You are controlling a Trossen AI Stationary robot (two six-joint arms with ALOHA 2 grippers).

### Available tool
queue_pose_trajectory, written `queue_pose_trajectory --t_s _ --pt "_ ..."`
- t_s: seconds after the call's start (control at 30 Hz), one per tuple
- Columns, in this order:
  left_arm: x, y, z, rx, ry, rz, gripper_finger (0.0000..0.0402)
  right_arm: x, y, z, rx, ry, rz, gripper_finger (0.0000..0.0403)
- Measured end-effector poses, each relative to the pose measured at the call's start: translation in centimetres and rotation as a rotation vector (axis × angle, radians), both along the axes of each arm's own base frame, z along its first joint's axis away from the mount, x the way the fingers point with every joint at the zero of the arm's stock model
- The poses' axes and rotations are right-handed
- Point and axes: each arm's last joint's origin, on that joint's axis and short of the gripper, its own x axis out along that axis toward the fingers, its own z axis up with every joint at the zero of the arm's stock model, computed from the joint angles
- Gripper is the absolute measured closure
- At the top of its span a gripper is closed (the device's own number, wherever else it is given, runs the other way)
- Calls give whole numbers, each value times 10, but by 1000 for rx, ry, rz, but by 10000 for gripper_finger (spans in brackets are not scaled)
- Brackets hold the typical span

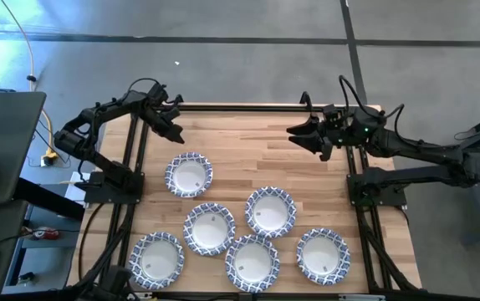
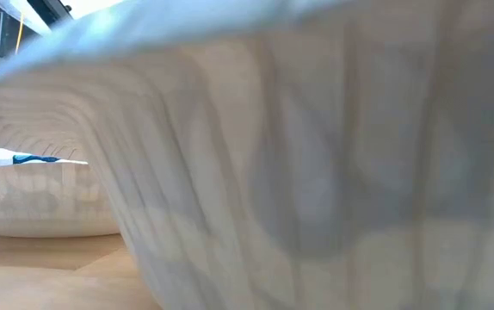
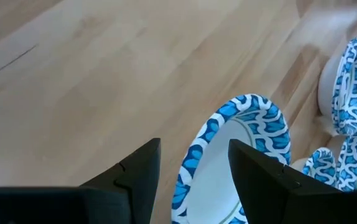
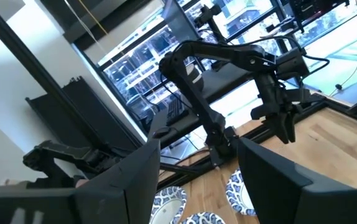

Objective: Nest bowls inside each other
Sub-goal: Stack the white patterned bowl on top of the other white patterned bowls

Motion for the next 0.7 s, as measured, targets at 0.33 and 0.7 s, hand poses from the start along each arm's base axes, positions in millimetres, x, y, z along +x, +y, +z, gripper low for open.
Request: queue_pose_trajectory --t_s 0.33,0.7 --pt "7 -10 -1 -31 72 -71 224 0 0 0 -29 0 3 197" --pt "11 -20 -9 -39 159 -116 224 0 0 0 -31 0 14 197"
